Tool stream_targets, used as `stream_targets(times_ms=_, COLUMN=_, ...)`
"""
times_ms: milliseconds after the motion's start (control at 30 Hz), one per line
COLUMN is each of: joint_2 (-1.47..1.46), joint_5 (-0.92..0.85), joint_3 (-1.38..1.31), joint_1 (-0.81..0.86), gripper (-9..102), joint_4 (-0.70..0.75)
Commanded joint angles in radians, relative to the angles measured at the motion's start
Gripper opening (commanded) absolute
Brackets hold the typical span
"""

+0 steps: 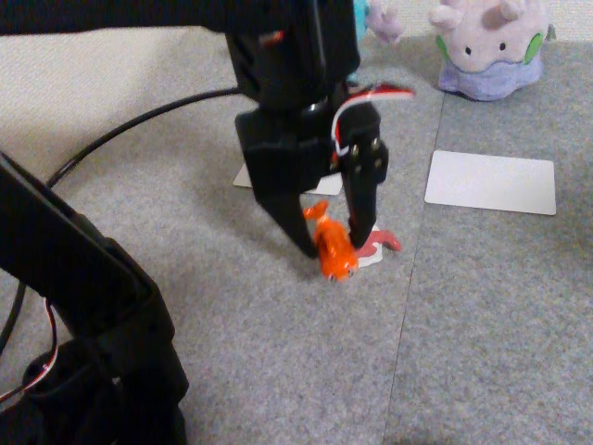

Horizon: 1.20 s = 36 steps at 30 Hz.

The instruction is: Wooper wants to eat egg sudhi, and Goomy wants to eat shrimp sushi

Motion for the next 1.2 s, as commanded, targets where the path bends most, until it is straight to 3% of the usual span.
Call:
stream_targets(times_ms=0, joint_2=0.006, joint_5=0.028, joint_3=-0.094, joint_1=-0.008, gripper=3, joint_4=0.025)
stream_targets(times_ms=333, joint_2=-0.037, joint_5=0.114, joint_3=-0.311, joint_1=-0.031, gripper=3, joint_4=-0.011)
stream_targets(times_ms=1167, joint_2=-0.913, joint_5=0.176, joint_3=-1.301, joint_1=-0.015, gripper=6, joint_4=0.061)
